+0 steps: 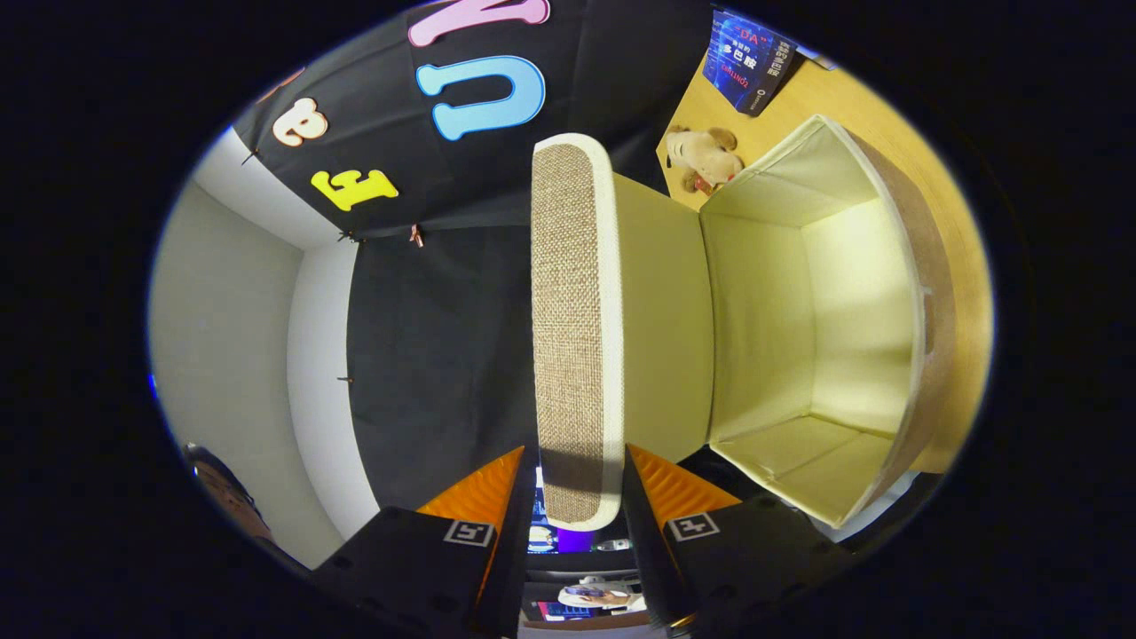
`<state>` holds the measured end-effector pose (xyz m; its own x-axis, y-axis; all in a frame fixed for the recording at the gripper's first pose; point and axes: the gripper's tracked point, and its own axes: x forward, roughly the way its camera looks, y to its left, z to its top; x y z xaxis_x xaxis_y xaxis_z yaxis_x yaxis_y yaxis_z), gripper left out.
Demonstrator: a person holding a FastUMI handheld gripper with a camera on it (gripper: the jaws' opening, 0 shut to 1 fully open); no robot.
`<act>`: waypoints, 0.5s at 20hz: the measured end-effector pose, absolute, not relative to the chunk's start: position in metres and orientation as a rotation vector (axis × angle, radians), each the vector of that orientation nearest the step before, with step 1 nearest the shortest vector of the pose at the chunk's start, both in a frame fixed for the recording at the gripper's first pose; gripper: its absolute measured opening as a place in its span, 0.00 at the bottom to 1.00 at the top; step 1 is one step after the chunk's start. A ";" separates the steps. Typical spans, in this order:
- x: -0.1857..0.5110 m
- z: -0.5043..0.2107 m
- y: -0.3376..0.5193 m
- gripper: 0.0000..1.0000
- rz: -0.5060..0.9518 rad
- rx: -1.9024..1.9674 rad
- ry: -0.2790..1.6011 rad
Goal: Open the storage box then place both shoes into the box .Put the left shoe in first, then the right shoe, with the right side of both shoes facing outward in a uniform manner.
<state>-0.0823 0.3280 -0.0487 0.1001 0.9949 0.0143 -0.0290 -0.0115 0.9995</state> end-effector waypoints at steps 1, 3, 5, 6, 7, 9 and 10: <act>-0.080 -0.046 0.333 0.56 1.150 1.245 1.097; -0.062 -0.048 0.341 0.33 1.054 1.265 1.063; -0.059 -0.034 0.352 0.22 1.054 1.305 1.067; -0.060 -0.031 0.359 0.22 1.057 1.294 1.076; -0.060 -0.029 0.366 0.22 1.062 1.268 1.082; -0.067 -0.025 0.384 0.22 1.076 1.177 1.096; -0.070 -0.023 0.395 0.22 1.083 1.127 1.102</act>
<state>-0.0697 0.3954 -0.0234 0.1288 0.9869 -0.0976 -0.0806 0.1085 0.9908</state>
